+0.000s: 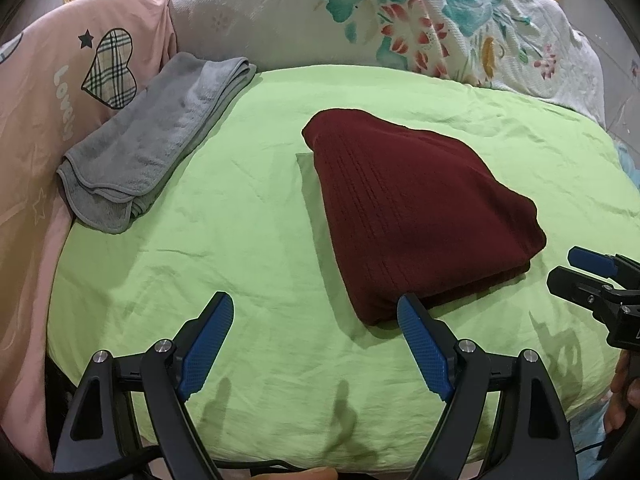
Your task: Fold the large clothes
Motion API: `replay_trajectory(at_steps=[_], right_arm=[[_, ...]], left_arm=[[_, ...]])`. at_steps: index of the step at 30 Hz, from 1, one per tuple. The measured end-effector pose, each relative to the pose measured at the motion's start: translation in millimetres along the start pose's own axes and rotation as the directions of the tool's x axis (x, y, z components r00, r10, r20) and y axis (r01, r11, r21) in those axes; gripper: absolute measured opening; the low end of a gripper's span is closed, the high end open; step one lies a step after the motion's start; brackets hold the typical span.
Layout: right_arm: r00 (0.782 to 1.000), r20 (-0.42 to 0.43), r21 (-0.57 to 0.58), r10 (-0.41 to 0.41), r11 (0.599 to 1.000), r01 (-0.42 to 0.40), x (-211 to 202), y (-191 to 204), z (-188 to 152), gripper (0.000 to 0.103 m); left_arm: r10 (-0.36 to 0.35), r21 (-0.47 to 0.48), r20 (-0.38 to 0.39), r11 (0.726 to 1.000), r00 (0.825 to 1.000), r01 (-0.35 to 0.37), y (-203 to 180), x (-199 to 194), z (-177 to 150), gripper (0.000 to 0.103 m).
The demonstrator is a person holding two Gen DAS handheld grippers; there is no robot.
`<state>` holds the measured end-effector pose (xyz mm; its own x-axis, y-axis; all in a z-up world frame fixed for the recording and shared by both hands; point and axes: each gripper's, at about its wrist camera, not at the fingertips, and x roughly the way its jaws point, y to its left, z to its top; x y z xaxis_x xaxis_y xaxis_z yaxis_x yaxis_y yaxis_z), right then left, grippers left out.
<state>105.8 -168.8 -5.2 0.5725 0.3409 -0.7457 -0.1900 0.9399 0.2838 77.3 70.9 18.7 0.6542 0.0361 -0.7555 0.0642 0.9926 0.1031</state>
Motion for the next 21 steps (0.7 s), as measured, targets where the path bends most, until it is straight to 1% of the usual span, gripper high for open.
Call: replay_trajectory(at_steps=[21], right_arm=[[1.000, -0.006, -0.002, 0.007, 1.000, -0.007, 1.1, 1.1, -1.6, 0.085]], left_arm=[[-0.002, 0.013, 0.004, 1.000, 1.000, 0.002, -1.8, -2.5, -3.3, 0.085]])
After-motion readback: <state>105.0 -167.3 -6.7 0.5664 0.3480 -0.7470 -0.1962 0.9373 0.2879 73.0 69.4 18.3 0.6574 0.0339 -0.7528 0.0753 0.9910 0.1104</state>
